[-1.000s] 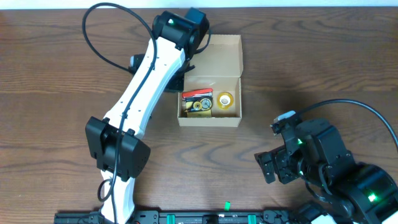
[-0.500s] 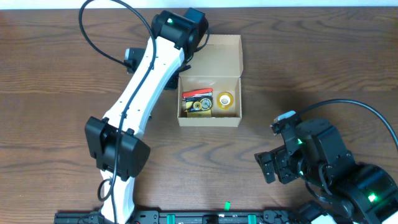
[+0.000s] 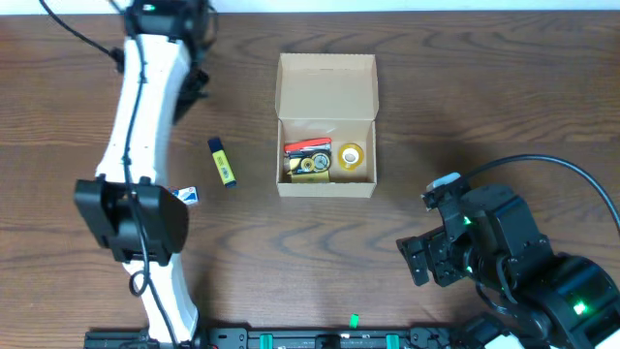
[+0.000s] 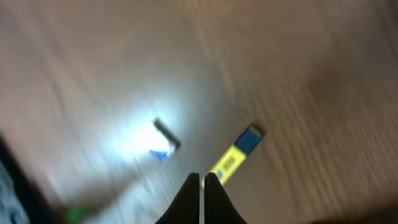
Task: Pack container
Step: 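Move the left gripper toward the staples box and highlighter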
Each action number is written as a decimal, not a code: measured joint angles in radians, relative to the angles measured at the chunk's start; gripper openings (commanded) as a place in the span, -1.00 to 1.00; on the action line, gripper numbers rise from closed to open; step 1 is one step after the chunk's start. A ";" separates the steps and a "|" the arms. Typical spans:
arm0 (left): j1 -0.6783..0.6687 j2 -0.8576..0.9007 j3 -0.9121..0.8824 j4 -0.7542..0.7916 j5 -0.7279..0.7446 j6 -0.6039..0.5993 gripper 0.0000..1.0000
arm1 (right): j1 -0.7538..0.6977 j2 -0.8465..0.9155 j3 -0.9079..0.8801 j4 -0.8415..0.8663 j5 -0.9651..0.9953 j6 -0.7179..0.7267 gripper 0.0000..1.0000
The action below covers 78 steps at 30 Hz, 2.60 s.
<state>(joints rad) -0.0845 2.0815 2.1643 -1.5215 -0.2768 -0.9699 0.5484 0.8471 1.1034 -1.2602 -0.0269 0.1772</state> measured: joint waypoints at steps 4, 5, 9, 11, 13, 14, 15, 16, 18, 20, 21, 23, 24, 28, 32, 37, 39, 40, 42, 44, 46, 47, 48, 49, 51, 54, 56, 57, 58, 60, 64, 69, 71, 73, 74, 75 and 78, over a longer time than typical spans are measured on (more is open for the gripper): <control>0.111 0.000 0.000 0.086 0.089 0.320 -0.88 | 0.000 0.000 0.000 0.000 0.000 0.000 0.99; 0.138 0.000 0.000 0.093 0.119 0.390 -0.88 | 0.000 0.000 0.000 0.000 0.000 0.000 0.98; 0.238 0.000 0.000 0.075 0.237 0.654 -0.88 | 0.000 0.000 0.000 0.000 0.000 0.000 0.97; 0.275 0.000 0.000 0.040 0.290 0.777 -0.88 | 0.000 0.000 0.000 0.000 0.000 0.000 0.99; 0.291 0.000 0.000 -0.006 0.323 0.886 -0.88 | 0.000 0.000 0.000 0.000 0.000 0.000 0.99; 0.292 0.000 0.000 -0.018 0.333 0.919 -0.88 | 0.000 0.000 0.000 0.000 0.000 0.000 0.98; 0.292 0.000 0.000 -0.024 0.356 0.957 -0.88 | 0.000 0.000 0.000 0.000 0.000 0.000 0.99; 0.292 0.000 0.000 -0.024 0.381 0.987 -0.88 | 0.000 0.000 0.000 0.000 0.000 0.000 0.98; 0.294 0.000 -0.002 -0.023 0.443 1.032 -0.88 | 0.000 0.000 0.000 0.000 0.000 0.000 0.99; 0.307 -0.005 -0.032 -0.011 0.516 1.069 -0.88 | 0.000 0.000 0.000 0.000 0.000 0.000 0.98; 0.315 -0.011 -0.054 0.000 0.536 1.078 -0.88 | 0.000 0.000 0.000 0.000 0.000 0.000 0.99; 0.343 -0.041 -0.146 0.042 0.576 1.097 -0.89 | 0.000 0.000 0.000 0.000 0.000 0.000 0.98; 0.353 -0.058 -0.188 0.058 0.586 1.101 -0.88 | 0.000 0.000 0.000 0.000 0.000 0.000 0.98; 0.374 -0.207 -0.391 0.139 0.583 1.110 -0.88 | 0.000 0.000 0.000 0.000 0.000 0.000 0.98; 0.370 -0.348 -0.536 0.206 0.546 1.110 -0.88 | 0.000 0.000 0.000 0.000 0.000 0.000 0.98; 0.370 -0.443 -0.710 0.268 0.489 1.121 -0.89 | 0.000 0.000 0.000 0.000 0.000 0.000 0.99; 0.369 -0.451 -0.775 0.286 0.476 1.125 -0.88 | 0.000 0.000 0.000 0.000 0.000 0.000 0.99; 0.369 -0.453 -0.798 0.294 0.471 1.126 -0.89 | 0.000 0.000 0.000 0.000 0.000 0.000 0.99; 0.363 -0.454 -0.845 0.319 0.464 1.126 -0.59 | 0.000 0.000 0.000 0.000 0.000 0.000 0.99; 0.359 -0.455 -0.870 0.333 0.460 1.133 -0.25 | 0.000 0.000 0.000 0.000 0.000 0.000 0.99; 0.357 -0.456 -0.887 0.347 0.460 1.136 0.11 | 0.000 0.000 0.000 0.000 0.000 0.000 0.99; 0.356 -0.456 -0.893 0.351 0.459 1.131 0.30 | 0.000 0.000 0.000 0.000 0.000 0.000 0.99; 0.356 -0.457 -0.899 0.352 0.459 1.129 0.46 | 0.000 0.000 0.000 0.000 0.000 0.000 0.99; 0.356 -0.457 -0.905 0.353 0.460 1.125 0.64 | 0.000 0.000 0.000 0.000 0.000 0.000 0.99; 0.356 -0.458 -0.916 0.359 0.460 1.131 0.72 | 0.000 0.000 0.000 0.000 0.000 0.000 0.99; 0.352 -0.460 -0.949 0.401 0.460 1.132 0.75 | 0.000 0.000 0.000 0.000 0.000 0.000 0.98; 0.347 -0.460 -0.974 0.432 0.460 1.133 0.76 | 0.000 0.000 0.000 0.000 0.000 0.000 0.99; 0.344 -0.460 -0.984 0.450 0.460 1.133 0.78 | 0.000 0.000 0.000 0.000 0.000 0.000 0.98; 0.343 -0.460 -0.999 0.476 0.460 1.133 0.79 | 0.000 0.000 0.000 0.000 0.000 0.000 0.98; 0.340 -0.460 -1.033 0.532 0.460 1.133 0.79 | 0.000 0.000 0.000 0.000 0.000 0.000 0.99; 0.339 -0.460 -1.080 0.651 0.457 1.139 0.83 | 0.000 0.000 0.000 0.000 0.000 0.000 0.99; 0.335 -0.460 -1.123 0.758 0.446 1.145 0.83 | 0.000 0.000 0.000 0.000 0.000 0.000 0.99; 0.323 -0.454 -1.125 0.774 0.438 1.147 0.84 | 0.000 0.000 0.000 0.000 0.000 0.000 0.99; 0.306 -0.440 -1.125 0.784 0.430 1.148 0.84 | 0.000 0.000 0.000 0.000 0.000 0.000 0.98; 0.295 -0.430 -1.125 0.789 0.428 1.148 0.84 | 0.000 0.000 0.000 0.000 0.000 0.000 0.98; 0.281 -0.417 -1.125 0.794 0.425 1.148 0.84 | 0.000 0.000 0.000 0.000 0.000 0.000 0.99; 0.246 -0.387 -1.125 0.797 0.414 1.146 0.84 | 0.000 0.000 0.000 0.000 0.000 0.000 0.98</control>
<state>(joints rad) 0.1616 1.6947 1.0397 -0.7242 0.1375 0.1764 0.5484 0.8471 1.1030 -1.2602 -0.0269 0.1772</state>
